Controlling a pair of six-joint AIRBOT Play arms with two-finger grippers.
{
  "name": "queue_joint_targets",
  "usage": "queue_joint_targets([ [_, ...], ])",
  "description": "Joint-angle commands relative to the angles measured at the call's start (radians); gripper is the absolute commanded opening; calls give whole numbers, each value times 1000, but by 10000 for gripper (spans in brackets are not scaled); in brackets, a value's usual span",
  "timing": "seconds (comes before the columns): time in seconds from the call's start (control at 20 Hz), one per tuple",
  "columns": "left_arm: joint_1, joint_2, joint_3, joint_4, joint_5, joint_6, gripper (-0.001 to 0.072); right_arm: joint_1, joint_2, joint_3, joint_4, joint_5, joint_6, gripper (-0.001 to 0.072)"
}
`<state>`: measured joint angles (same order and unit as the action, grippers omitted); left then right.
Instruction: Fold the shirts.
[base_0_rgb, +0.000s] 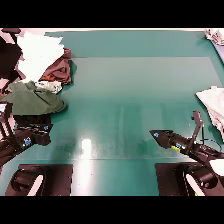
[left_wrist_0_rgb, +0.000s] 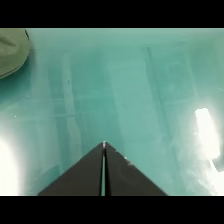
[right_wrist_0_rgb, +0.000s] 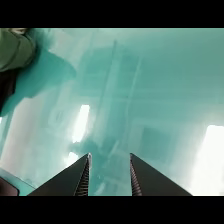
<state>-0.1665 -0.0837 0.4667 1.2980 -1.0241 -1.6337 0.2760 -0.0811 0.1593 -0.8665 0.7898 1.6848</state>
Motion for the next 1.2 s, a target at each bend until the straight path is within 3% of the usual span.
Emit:
queue_joint_targets([
  [0.0,0,1,0,0,3,0,28,1,-49,-1,11,-3,2,283],
  [0.25,0,1,0,0,3,0,28,0,-48,74,0,-17,0,283],
  [0.45,0,1,0,-1,24,0,28,1,-48,97,3,-122,1,283],
  [0.6,0,1,0,-26,243,-1,28,1,-48,97,3,-134,1,283],
  [0.8,0,1,1,-185,352,0,28,1,-48,97,4,-131,1,283],
  [1.0,0,1,8,-180,489,-179,27,1,-48,98,11,-128,1,283],
  [1.15,0,-14,27,-9,544,-343,27,1,-48,98,11,-128,2,283],
])
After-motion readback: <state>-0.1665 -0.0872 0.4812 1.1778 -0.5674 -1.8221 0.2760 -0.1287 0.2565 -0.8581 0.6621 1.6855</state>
